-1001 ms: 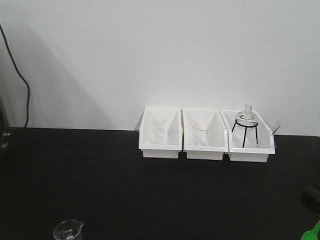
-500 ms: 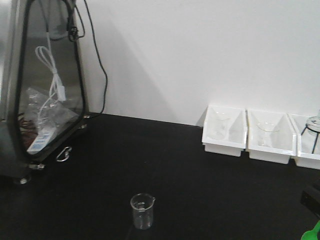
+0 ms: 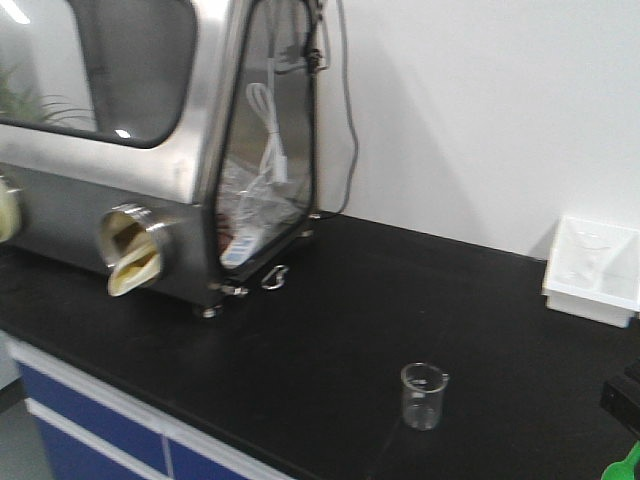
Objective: Sort red and green spoons into left cabinet
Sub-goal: 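Drive the base along the bench holding both spoons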
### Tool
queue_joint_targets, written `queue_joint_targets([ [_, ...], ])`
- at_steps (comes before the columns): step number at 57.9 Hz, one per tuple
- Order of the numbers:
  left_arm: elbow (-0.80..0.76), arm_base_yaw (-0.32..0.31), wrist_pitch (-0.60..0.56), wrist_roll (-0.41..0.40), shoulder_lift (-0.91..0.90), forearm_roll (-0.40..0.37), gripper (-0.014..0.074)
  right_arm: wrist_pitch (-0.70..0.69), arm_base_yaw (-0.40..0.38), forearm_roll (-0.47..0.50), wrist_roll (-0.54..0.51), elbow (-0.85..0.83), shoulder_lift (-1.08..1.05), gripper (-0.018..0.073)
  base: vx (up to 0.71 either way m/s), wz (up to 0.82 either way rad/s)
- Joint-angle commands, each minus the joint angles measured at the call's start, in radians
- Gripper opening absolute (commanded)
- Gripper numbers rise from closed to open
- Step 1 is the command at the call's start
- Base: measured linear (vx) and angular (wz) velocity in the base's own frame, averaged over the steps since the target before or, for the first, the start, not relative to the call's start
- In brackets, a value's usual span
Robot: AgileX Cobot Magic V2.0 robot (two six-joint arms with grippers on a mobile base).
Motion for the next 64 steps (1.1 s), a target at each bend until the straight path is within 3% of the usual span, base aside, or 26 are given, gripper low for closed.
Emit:
queue_joint_targets([
  [1, -0.028, -0.002, -0.085, -0.007, 0.005, -0.008, -0.0003, -0.012, -0.003, 0.040, 0.002, -0.025, 0.001, -0.0003, -0.11, 0.44],
  [38, -0.028, -0.002, -0.085, -0.007, 0.005, -0.008, -0.0003, -0.012, 0.000, 0.040, 0.002, -0.025, 0.001, -0.0003, -0.09, 0.38],
  [49, -0.028, -0.002, -0.085, -0.007, 0.005, -0.008, -0.0003, -0.033, 0.140, 0.040, 0.000, -0.025, 0.001, -0.0003, -0.06, 0.42],
  [64, -0.028, -0.002, -0.085, -0.007, 0.005, -0.008, -0.0003, 0.039, 0.157, 0.040, 0.000, -0.025, 0.001, -0.0003, -0.02, 0.54],
])
